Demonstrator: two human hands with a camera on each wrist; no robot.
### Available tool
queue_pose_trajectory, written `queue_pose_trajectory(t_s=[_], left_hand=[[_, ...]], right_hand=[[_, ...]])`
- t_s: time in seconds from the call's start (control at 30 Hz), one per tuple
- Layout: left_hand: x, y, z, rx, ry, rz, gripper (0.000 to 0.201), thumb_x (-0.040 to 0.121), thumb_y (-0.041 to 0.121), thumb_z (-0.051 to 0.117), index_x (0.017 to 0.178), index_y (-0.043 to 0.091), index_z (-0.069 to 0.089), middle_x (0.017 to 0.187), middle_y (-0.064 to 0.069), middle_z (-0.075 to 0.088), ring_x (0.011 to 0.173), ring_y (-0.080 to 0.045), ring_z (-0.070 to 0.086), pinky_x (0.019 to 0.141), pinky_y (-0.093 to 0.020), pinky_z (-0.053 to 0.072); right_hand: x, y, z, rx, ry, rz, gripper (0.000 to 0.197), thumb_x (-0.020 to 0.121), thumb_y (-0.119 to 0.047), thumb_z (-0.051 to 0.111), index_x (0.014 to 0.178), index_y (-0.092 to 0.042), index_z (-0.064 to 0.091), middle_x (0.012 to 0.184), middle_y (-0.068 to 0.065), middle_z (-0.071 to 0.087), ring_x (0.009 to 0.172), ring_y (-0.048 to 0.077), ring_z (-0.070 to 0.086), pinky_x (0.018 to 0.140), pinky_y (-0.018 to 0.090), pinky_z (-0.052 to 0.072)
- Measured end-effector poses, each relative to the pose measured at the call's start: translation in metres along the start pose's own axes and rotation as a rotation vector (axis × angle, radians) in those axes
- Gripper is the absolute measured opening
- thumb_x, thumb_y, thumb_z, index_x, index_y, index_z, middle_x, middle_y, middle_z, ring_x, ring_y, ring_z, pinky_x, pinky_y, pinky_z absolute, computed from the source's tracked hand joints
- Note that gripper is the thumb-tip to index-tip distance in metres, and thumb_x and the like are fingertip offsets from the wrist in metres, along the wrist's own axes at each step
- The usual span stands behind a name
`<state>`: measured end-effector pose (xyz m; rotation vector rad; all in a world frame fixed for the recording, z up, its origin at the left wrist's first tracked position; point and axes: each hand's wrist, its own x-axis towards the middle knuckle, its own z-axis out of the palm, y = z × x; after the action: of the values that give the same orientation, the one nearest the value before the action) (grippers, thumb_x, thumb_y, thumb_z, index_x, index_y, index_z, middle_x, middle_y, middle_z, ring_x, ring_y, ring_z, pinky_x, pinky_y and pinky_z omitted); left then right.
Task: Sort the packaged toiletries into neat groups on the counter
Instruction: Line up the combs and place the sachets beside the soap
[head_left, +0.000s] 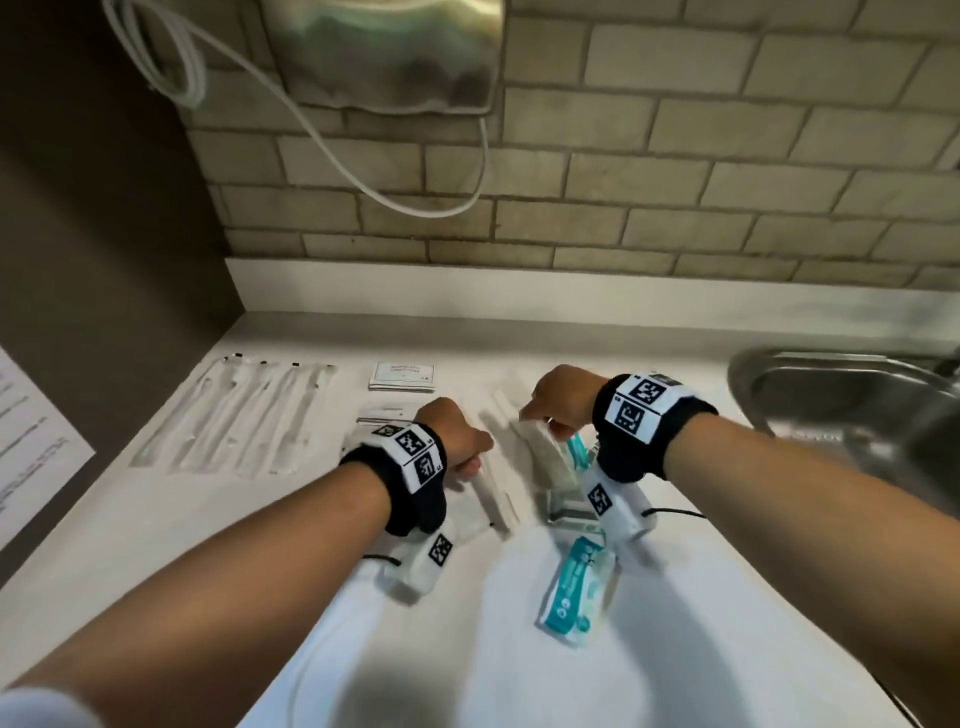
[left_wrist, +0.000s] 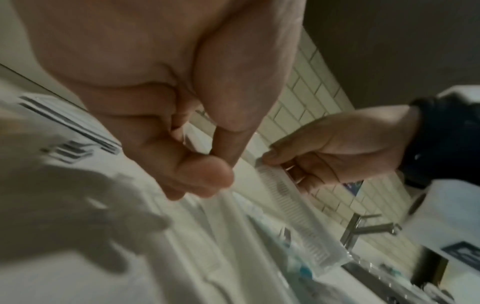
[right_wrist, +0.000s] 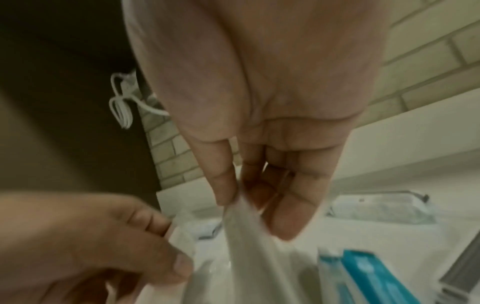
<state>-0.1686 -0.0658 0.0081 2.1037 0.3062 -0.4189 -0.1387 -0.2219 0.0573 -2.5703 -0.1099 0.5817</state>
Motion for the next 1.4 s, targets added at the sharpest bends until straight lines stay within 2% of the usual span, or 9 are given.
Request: queue_pose_trajectory(t_s=[0.23, 0.37, 0.67, 0.8, 0.93, 1.07, 1.13, 1.3, 1.4], left_hand=[[0.034, 0.011, 0.022, 0.144, -0.011, -0.092, 0.019, 0.073, 0.013, 0.078, 0.062, 0.003, 0.065, 0.051, -0.009, 0.063, 0.041, -0.021, 0.058, 0.044, -0.023, 0.048], [0.055, 0.024, 0.022, 0.179, -0.012, -0.084, 0.021, 0.073, 0.015, 0.08, 0.063, 0.003, 0.066, 0.055, -0.008, 0.067, 0.043, -0.017, 0.063, 0.043, -0.022, 0.052], [0.093, 0.027, -0.003, 0.285, 0.024, -0.025, 0.03, 0.073, 0.018, 0.081, 0.058, 0.01, 0.056, 0.062, -0.013, 0.067, 0.052, -0.024, 0.061, 0.063, -0.035, 0.058], [0.103, 0.02, -0.008, 0.268, 0.028, 0.009, 0.029, 0.069, 0.02, 0.084, 0.066, 0.01, 0.058, 0.059, -0.014, 0.065, 0.05, -0.025, 0.06, 0.06, -0.034, 0.057], [0.105, 0.017, -0.009, 0.336, 0.011, -0.015, 0.035, 0.076, 0.035, 0.078, 0.066, 0.009, 0.058, 0.054, -0.01, 0.062, 0.044, -0.023, 0.057, 0.048, -0.021, 0.046], [0.1, 0.018, -0.01, 0.521, 0.041, 0.015, 0.054, 0.075, 0.058, 0.067, 0.049, 0.012, 0.055, 0.044, -0.002, 0.057, 0.042, -0.019, 0.055, 0.053, -0.024, 0.045], [0.092, 0.021, -0.013, 0.571, 0.062, 0.064, 0.055, 0.076, 0.061, 0.065, 0.055, 0.012, 0.051, 0.052, -0.002, 0.053, 0.051, -0.021, 0.052, 0.053, -0.025, 0.04], [0.041, 0.02, -0.021, 0.492, 0.037, 0.263, 0.036, 0.077, 0.05, 0.072, 0.087, 0.017, 0.063, 0.084, 0.006, 0.058, 0.079, -0.015, 0.055, 0.066, -0.028, 0.04], [0.002, -0.004, -0.022, 0.536, -0.046, 0.288, 0.028, 0.074, 0.048, 0.075, 0.086, 0.025, 0.065, 0.084, 0.009, 0.063, 0.077, -0.01, 0.059, 0.066, -0.027, 0.047]], right_hand=[[0.026, 0.023, 0.02, -0.266, -0.149, 0.078, 0.03, 0.098, -0.028, 0.046, 0.096, -0.004, 0.065, 0.084, 0.009, 0.066, 0.086, 0.025, 0.064, 0.074, 0.031, 0.051], [0.051, 0.039, 0.008, -0.31, -0.099, 0.101, 0.036, 0.098, -0.029, 0.043, 0.073, -0.009, 0.059, 0.064, 0.004, 0.061, 0.07, 0.024, 0.062, 0.067, 0.03, 0.05], [0.087, 0.032, 0.002, 0.001, -0.075, 0.109, 0.02, 0.085, -0.027, 0.068, 0.085, -0.007, 0.071, 0.066, 0.003, 0.071, 0.042, 0.01, 0.064, 0.056, 0.022, 0.055], [0.093, 0.029, 0.006, -0.121, -0.06, 0.148, 0.031, 0.082, -0.036, 0.072, 0.082, -0.005, 0.072, 0.069, 0.006, 0.071, 0.052, 0.018, 0.061, 0.064, 0.029, 0.056], [0.089, 0.032, 0.004, -0.145, -0.031, 0.156, 0.022, 0.082, -0.033, 0.071, 0.077, -0.014, 0.064, 0.062, -0.002, 0.061, 0.053, 0.012, 0.06, 0.047, 0.017, 0.046], [0.077, 0.037, 0.007, -0.181, 0.036, 0.179, 0.037, 0.076, -0.047, 0.067, 0.078, -0.011, 0.071, 0.068, 0.001, 0.07, 0.075, 0.023, 0.071, 0.072, 0.032, 0.059], [0.07, 0.039, 0.005, -0.155, 0.078, 0.14, 0.044, 0.072, -0.056, 0.065, 0.07, -0.012, 0.071, 0.063, 0.001, 0.07, 0.07, 0.022, 0.072, 0.074, 0.035, 0.059], [0.012, 0.044, -0.001, -0.166, 0.075, 0.01, 0.034, 0.09, -0.04, 0.059, 0.096, -0.008, 0.068, 0.093, 0.005, 0.065, 0.088, 0.022, 0.062, 0.071, 0.027, 0.045], [-0.029, 0.062, 0.004, -0.222, 0.039, -0.022, 0.016, 0.088, -0.033, 0.059, 0.078, -0.021, 0.058, 0.089, 0.001, 0.061, 0.083, 0.019, 0.056, 0.069, 0.027, 0.041]])
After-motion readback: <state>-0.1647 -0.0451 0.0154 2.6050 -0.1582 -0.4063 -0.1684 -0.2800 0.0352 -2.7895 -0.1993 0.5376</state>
